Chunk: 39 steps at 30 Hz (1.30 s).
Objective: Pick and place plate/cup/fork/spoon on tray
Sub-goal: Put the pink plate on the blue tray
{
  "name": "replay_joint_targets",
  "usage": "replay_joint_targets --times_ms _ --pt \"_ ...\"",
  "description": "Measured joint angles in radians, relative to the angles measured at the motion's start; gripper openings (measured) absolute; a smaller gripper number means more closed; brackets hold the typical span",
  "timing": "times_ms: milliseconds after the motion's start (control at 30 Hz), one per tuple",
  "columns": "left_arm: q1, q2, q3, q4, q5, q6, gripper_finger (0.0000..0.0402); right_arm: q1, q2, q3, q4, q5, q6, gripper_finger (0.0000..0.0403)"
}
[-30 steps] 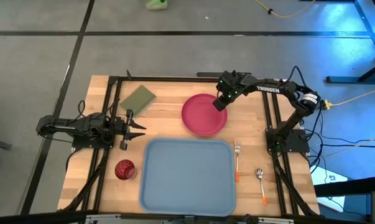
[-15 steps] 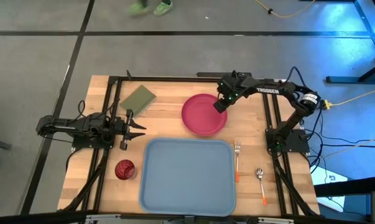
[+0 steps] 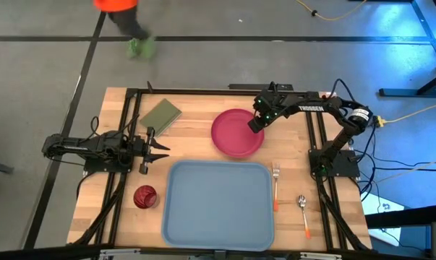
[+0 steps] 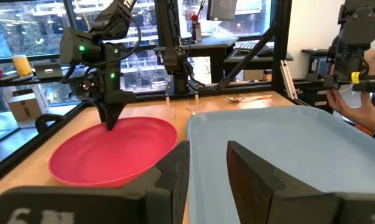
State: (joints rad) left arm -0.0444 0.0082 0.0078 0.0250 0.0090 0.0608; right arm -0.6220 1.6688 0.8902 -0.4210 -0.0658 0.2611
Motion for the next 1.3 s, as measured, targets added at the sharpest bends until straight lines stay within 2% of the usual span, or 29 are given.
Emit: replay_joint_targets --times_ms 467,800,1100,1300 --pt "0.000 0.000 0.000 0.000 0.000 0.000 0.0100 0.000 0.000 0.000 -0.021 0.002 -0.003 0.0085" --pt "0.000 0.000 0.000 0.000 0.000 0.000 0.0100 -0.001 0.000 0.009 0.024 0.025 0.004 0.0012" --pt "0.000 0.000 0.000 0.000 0.000 0.000 0.0100 0.003 -0.012 0.150 -0.014 -0.049 -0.038 0.0008" --pt "0.000 0.000 0.000 0.000 0.000 0.000 0.0100 0.041 -0.111 0.205 -0.009 -0.126 -0.071 0.0008"
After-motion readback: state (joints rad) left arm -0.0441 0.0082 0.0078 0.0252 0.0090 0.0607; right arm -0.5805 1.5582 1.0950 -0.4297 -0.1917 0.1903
